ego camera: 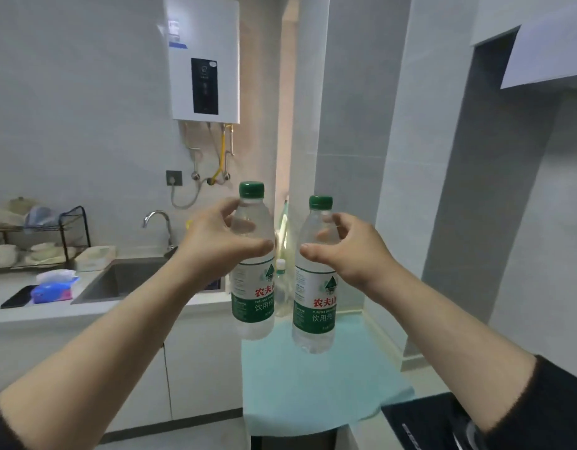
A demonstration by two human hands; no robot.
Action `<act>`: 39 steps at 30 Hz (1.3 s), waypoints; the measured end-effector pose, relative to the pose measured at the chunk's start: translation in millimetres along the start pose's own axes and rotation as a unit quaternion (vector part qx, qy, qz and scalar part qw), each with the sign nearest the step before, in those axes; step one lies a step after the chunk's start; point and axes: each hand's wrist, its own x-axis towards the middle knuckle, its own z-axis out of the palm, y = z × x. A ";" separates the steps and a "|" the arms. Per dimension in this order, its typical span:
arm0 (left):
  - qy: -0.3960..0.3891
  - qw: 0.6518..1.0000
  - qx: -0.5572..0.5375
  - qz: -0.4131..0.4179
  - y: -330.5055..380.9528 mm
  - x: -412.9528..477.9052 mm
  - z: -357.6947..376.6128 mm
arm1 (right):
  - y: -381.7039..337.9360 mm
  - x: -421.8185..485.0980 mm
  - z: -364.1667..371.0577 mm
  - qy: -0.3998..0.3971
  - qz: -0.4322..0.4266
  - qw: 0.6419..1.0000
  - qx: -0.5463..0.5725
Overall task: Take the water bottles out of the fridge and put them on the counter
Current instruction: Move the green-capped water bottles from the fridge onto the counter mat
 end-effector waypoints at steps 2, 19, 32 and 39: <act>-0.022 1.000 0.000 -0.004 -36.2 33.6 22.4 | 34.8 26.1 5.2 0.023 0.022 0.999 -0.015; -0.047 0.988 0.047 -0.139 -357.4 164.9 225.9 | 381.1 175.5 91.3 0.030 0.158 0.986 -0.049; -0.052 0.976 0.078 -0.196 -470.3 178.8 254.8 | 495.6 206.6 141.5 0.001 0.184 0.982 -0.043; -0.076 0.975 0.065 -0.198 -481.9 182.7 258.9 | 509.1 208.8 145.0 -0.036 0.191 0.979 -0.066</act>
